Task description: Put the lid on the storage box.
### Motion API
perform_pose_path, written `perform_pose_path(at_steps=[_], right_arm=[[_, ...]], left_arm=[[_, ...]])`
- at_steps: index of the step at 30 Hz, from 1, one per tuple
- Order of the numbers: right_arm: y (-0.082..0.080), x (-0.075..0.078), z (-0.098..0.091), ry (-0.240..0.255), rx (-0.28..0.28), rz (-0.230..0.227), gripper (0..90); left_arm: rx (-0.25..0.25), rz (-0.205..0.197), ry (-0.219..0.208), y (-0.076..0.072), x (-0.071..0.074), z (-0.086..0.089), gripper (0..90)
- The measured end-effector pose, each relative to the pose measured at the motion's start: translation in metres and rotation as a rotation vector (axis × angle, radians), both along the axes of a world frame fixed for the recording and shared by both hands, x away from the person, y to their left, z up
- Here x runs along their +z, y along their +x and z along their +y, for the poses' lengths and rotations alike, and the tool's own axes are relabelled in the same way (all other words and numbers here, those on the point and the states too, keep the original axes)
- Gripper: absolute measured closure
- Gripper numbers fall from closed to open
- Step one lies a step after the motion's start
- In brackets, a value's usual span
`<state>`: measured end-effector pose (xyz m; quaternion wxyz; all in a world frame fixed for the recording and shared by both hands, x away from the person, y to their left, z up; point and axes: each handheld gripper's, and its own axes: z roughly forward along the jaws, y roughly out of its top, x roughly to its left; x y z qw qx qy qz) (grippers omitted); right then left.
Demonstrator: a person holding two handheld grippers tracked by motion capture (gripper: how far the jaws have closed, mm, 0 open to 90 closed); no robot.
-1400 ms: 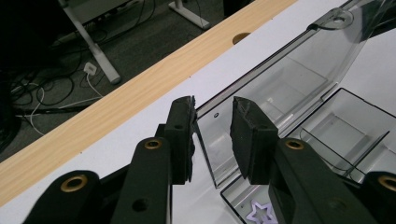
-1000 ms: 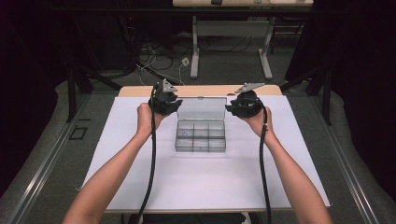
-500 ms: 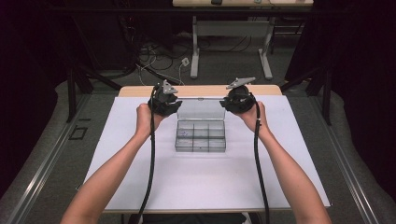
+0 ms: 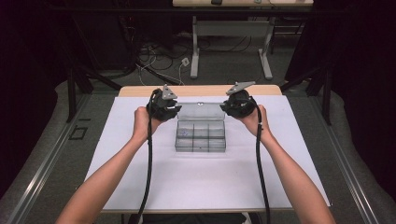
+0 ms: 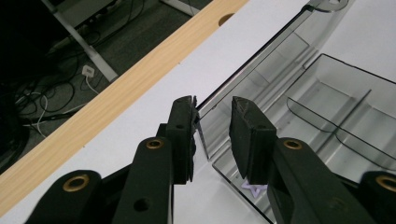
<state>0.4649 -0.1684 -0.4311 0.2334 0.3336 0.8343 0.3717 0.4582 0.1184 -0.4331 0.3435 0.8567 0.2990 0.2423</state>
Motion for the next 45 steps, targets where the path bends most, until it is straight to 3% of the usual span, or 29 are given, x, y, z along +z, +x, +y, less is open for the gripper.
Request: perform_pose_path(at_steps=[8, 15, 19, 25, 26, 31, 33, 36, 45], right_arm=[[-0.010, -0.004, 0.002, -0.023, 0.008, -0.004, 73.3], [-0.017, -0.007, 0.001, -0.031, 0.016, -0.006, 72.9], [-0.020, -0.010, 0.001, -0.031, 0.019, -0.004, 72.5], [-0.025, -0.013, 0.001, -0.036, 0.025, -0.008, 72.2], [-0.026, -0.014, 0.001, -0.031, 0.021, -0.013, 72.2], [-0.030, -0.016, 0.001, -0.034, 0.023, -0.011, 72.1], [-0.031, -0.017, 0.000, -0.032, 0.027, -0.015, 72.2], [-0.033, -0.018, 0.000, -0.031, 0.027, -0.018, 72.0], [-0.040, -0.022, -0.001, -0.046, 0.037, -0.016, 71.8]], left_arm=[[-0.039, 0.019, 0.009, -0.008, -0.002, 0.004, 69.3], [-0.051, 0.011, 0.036, -0.016, -0.009, 0.006, 69.3], [-0.045, 0.010, 0.012, -0.020, -0.012, 0.006, 68.9], [-0.060, 0.013, 0.019, -0.024, -0.014, 0.008, 67.5], [-0.053, 0.006, 0.003, -0.026, -0.016, 0.007, 67.2], [-0.062, 0.012, 0.029, -0.029, -0.018, 0.008, 66.7], [-0.057, 0.003, 0.015, -0.030, -0.019, 0.007, 66.7], [-0.070, 0.008, 0.037, -0.031, -0.019, 0.008, 66.4], [-0.076, 0.021, 0.046, -0.035, -0.020, 0.007, 65.7]])
